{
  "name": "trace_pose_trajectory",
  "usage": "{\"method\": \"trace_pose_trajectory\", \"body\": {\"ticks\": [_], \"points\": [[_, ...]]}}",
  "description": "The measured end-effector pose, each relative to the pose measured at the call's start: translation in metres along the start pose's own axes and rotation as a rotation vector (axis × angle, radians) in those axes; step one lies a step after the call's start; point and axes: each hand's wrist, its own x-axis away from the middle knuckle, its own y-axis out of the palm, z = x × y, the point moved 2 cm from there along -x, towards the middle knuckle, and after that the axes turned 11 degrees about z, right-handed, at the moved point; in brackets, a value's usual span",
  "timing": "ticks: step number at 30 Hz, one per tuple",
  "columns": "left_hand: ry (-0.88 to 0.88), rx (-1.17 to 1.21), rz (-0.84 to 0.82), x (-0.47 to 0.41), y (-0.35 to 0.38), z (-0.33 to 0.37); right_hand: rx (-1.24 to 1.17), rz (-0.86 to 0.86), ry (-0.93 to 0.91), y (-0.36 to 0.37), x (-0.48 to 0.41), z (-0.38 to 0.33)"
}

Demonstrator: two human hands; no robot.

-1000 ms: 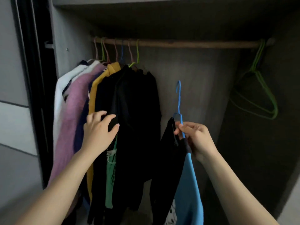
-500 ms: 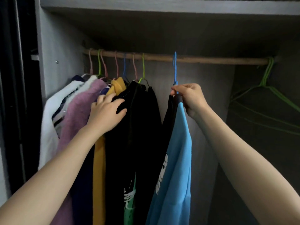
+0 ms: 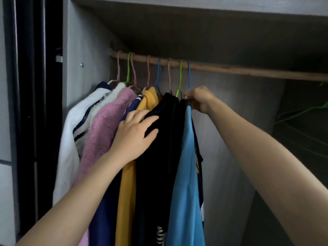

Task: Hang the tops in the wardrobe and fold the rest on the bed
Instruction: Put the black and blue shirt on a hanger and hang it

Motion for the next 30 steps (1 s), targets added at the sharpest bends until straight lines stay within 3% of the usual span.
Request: {"method": "trace_pose_trajectory", "body": {"ticks": [10,16,20,23,30], "points": [[-0.084,0.057,-0.063,0.005,0.0,0.017,0.08,0.005,-0.048,-0.001,0.021,0.025],[0.003,0.053,0.144,0.011,-0.003,0.047,0.182,0.039,-0.139,-0.032,0.048,0.055],[0.266,0.007,0.322,0.017,0.007,0.078,0.744,0.239,-0.405,-0.075,0.055,0.062],[0.371,0.104,0.305,0.022,0.024,0.109,1.051,0.354,-0.562,-0.12,0.063,0.055],[0.307,0.235,0.011,0.04,0.088,0.142,1.488,0.56,-0.443,-0.249,0.079,0.041]]}}
